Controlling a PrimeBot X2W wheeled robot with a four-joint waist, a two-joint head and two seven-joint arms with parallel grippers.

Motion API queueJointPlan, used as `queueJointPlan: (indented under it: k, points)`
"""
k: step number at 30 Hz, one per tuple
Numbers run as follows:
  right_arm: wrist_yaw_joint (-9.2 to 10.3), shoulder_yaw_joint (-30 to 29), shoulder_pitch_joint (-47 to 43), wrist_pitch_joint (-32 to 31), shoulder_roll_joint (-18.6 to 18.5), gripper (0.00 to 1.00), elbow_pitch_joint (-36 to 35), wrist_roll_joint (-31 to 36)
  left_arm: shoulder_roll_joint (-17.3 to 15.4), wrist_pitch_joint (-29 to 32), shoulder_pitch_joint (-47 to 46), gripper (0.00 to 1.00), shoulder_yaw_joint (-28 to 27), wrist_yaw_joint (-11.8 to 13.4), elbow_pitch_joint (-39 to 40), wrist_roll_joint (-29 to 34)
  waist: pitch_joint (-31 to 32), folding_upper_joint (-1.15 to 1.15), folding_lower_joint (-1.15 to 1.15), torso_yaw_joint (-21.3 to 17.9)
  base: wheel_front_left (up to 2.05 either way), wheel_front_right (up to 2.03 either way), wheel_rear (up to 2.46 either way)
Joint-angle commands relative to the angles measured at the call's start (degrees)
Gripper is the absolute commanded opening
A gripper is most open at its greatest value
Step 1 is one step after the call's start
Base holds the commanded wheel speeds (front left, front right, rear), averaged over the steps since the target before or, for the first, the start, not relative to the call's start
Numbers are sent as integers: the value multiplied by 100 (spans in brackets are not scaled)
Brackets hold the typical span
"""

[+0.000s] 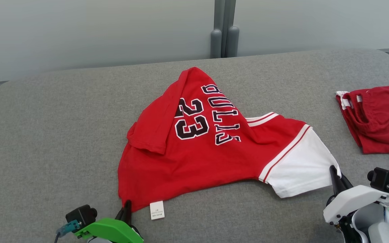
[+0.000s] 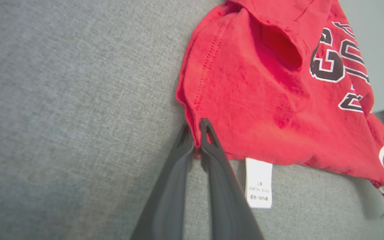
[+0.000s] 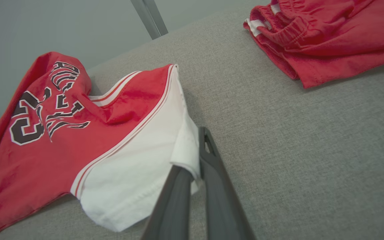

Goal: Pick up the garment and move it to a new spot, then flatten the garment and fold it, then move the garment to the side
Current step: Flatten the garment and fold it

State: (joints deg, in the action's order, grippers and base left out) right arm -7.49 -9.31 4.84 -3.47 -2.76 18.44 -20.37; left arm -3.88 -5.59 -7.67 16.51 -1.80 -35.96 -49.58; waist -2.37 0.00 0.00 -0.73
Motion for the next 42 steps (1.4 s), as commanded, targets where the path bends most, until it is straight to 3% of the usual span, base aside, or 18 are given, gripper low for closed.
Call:
queueJointPlan:
  k: [1,12,22,30,42]
  points:
    - [-1,-4,14,-15,-25,0,-39,35,27,-52,-125,0,12,-59,-68,-8,-1,0,0,5,0,0,0]
    - [-1,22,188,-7,-25,0,-213,-128,34,-477,-342,0,-21,-300,32,-173,38,0,0,20,0,0,0]
    - [-1,227,367,-396,-25,0,-1334,-1238,1,-548,-318,0,-397,-446,1479,-708,228,0,0,-43,0,0,0]
    - [-1,159,510,-1002,-23,0,-2743,-1863,-280,-301,-361,0,-635,-104,3390,-815,343,0,0,-181,0,0,0]
    - [-2,50,752,-1453,-22,0,-4133,-2144,-673,273,-813,0,-703,377,5248,-640,385,0,0,-310,0,0,0]
